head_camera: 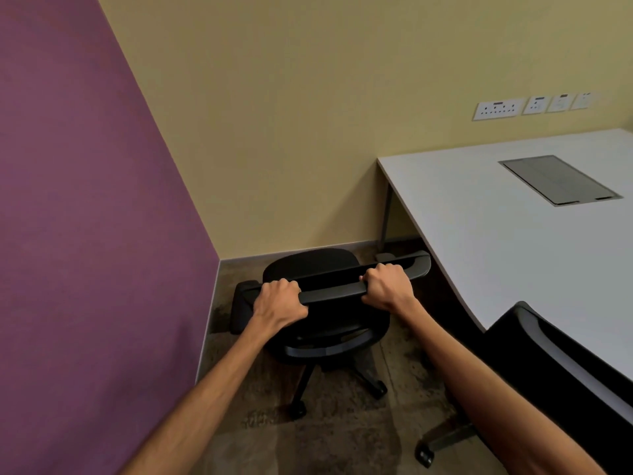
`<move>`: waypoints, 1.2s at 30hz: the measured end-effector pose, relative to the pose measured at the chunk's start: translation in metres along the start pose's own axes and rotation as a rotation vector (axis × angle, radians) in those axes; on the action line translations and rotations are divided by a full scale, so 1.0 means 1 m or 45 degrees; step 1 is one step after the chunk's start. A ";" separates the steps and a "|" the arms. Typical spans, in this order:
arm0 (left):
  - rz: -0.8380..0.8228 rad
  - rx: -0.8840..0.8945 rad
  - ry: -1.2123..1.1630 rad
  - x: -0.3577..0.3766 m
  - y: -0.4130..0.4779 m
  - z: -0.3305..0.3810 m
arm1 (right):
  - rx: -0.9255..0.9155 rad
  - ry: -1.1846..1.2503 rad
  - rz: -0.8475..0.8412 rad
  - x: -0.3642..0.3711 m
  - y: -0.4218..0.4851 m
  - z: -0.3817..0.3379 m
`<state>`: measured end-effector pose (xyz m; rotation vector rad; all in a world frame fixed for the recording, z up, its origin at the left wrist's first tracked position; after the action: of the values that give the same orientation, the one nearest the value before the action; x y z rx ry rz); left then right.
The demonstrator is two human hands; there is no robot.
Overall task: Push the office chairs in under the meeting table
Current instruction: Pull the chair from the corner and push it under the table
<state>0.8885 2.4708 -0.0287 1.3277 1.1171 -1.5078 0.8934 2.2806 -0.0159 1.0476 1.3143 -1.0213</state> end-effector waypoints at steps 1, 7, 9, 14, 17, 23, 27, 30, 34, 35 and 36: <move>0.007 0.016 0.001 -0.001 0.004 -0.003 | 0.011 -0.010 -0.006 0.001 0.003 0.000; -0.014 0.152 0.036 -0.001 0.031 -0.019 | 0.102 -0.052 -0.038 0.003 0.019 -0.008; -0.022 0.207 0.048 -0.003 0.040 -0.025 | 0.130 -0.052 -0.036 0.003 0.026 -0.013; -0.016 0.324 0.058 -0.010 0.067 -0.043 | 0.218 -0.049 -0.024 0.003 0.044 -0.024; -0.020 0.389 0.084 -0.013 0.087 -0.052 | 0.289 -0.044 -0.010 0.003 0.057 -0.027; 0.004 0.522 0.114 -0.019 0.140 -0.065 | 0.442 -0.049 0.003 0.005 0.092 -0.023; -0.007 0.602 0.136 -0.023 0.187 -0.076 | 0.550 -0.014 0.022 0.004 0.122 -0.019; 0.028 0.681 0.171 -0.028 0.230 -0.086 | 0.619 0.016 0.064 0.006 0.150 -0.017; 0.035 0.803 0.213 -0.036 0.282 -0.091 | 0.712 0.046 0.115 0.011 0.185 -0.013; 0.015 0.828 0.211 -0.037 0.295 -0.091 | 0.740 0.063 0.110 0.010 0.193 -0.011; 0.001 0.853 0.211 -0.038 0.309 -0.091 | 0.772 0.084 0.108 0.010 0.201 -0.009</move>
<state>1.2123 2.4749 -0.0262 1.9230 0.7189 -1.8859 1.0864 2.3358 -0.0232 1.5847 1.0150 -1.3700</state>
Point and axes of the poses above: each hand's wrist, its own y-axis towards the middle knuckle, its own x-axis out of the palm, z = x × y, the point moved 10 cm from there along y, towards the middle knuckle, and after that the axes turned 5 degrees about -z, right-handed, at the moved point
